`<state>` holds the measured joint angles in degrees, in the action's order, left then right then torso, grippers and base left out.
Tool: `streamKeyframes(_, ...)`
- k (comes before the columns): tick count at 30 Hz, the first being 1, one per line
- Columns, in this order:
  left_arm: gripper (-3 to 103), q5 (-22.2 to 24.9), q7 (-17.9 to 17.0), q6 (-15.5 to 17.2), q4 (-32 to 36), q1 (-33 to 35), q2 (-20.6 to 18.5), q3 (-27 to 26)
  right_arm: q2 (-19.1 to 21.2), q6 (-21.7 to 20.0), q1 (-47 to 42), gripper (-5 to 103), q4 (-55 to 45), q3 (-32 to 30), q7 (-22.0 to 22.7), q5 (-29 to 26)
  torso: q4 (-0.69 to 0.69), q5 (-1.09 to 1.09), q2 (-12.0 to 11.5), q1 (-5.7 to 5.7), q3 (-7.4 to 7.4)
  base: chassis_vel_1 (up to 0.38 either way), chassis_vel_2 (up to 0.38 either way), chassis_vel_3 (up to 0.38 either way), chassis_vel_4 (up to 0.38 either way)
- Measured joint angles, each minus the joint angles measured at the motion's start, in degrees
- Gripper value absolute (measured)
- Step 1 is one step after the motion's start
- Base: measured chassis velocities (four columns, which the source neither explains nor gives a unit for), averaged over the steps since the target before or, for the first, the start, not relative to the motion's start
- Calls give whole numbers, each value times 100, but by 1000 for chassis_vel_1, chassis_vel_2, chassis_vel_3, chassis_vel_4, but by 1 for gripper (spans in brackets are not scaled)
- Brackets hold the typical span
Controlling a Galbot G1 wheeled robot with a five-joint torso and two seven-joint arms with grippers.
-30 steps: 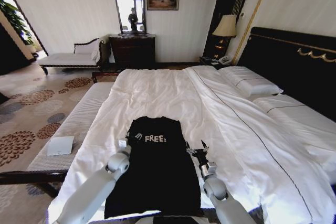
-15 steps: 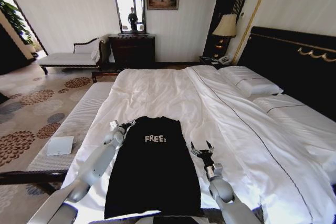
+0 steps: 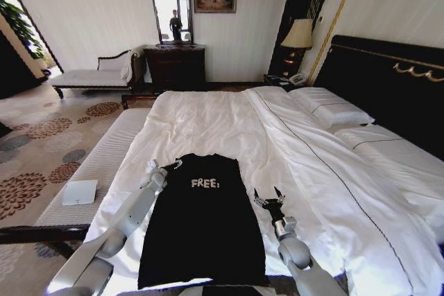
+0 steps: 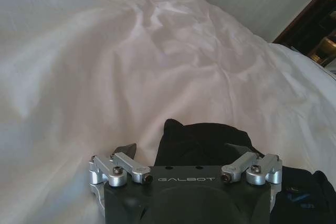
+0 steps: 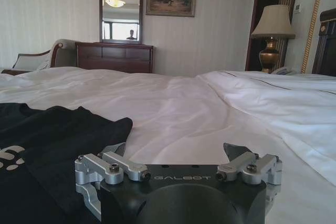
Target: Fold the clothes on the bed.
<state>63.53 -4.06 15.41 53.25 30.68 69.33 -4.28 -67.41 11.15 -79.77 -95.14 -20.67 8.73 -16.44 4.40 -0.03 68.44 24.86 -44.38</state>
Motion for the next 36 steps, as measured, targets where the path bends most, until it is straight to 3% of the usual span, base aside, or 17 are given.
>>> streamKeyframes(5, 84, -26, 27, 0, -316, -178, 154, 0, 45, -3, -18, 100, -4, -52, 2, -21, 0, 0, 0, 0, 0, 0, 0, 0, 0)
streamKeyframes(6, 79, -29, 27, 2, -380, -213, 188, 1, 53, -3, -20, 100, -4, -63, 3, -27, 1, 0, 0, 0, 0, 0, 0, 0, 0)
streamKeyframes(7, 62, -44, 27, 25, -583, -329, 283, 5, 63, -7, -11, 100, -4, -76, 4, -50, 0, 0, 0, 0, 0, 0, 0, 0, 0)
streamKeyframes(8, 57, -49, 27, 35, -608, -349, 294, 11, 62, -9, -2, 100, -4, -75, 6, -54, 0, -1, 0, 0, 0, 0, 0, 0, 0)
streamKeyframes(14, 41, -86, 27, 66, -655, -366, 298, 32, 48, -27, 40, 100, -4, -46, 12, -71, 0, 0, 0, 0, 0, 0, 0, 0, 0)
streamKeyframes(17, 25, -128, 25, 67, -667, -358, 291, 40, 47, -42, 61, 100, -4, -30, 16, -88, 0, -1, 0, 0, 0, 0, 0, 0, 0)
streamKeyframes(18, 25, -128, 25, 67, -667, -358, 291, 40, 47, -42, 61, 100, -4, -30, 16, -88, 0, -1, 0, 0, 0, 0, 0, 0, 0)
streamKeyframes(23, 4, -158, -5, 62, -530, -286, 217, 59, 45, -46, 79, 100, 14, 4, 19, -98, 1, -1, 0, 0, 0, 0, 0, 0, 0)
streamKeyframes(30, 2, -308, -24, -11, -464, -255, 154, 91, 171, -70, 190, 100, 30, 75, 41, -235, 1, -1, 0, 0, 0, 0, 0, 0, 0)
streamKeyframes(34, 2, -425, -29, -60, -416, -254, 100, 125, 434, -178, 424, 100, 37, 176, 113, -667, 1, -1, 0, 0, 0, 0, 0, 0, 0)
streamKeyframes(36, 2, -511, -30, -94, -320, -238, 28, 167, 697, -340, 756, 100, 37, 299, 162, -1208, 1, 0, 0, 0, 0, 0, 0, 0, 0)
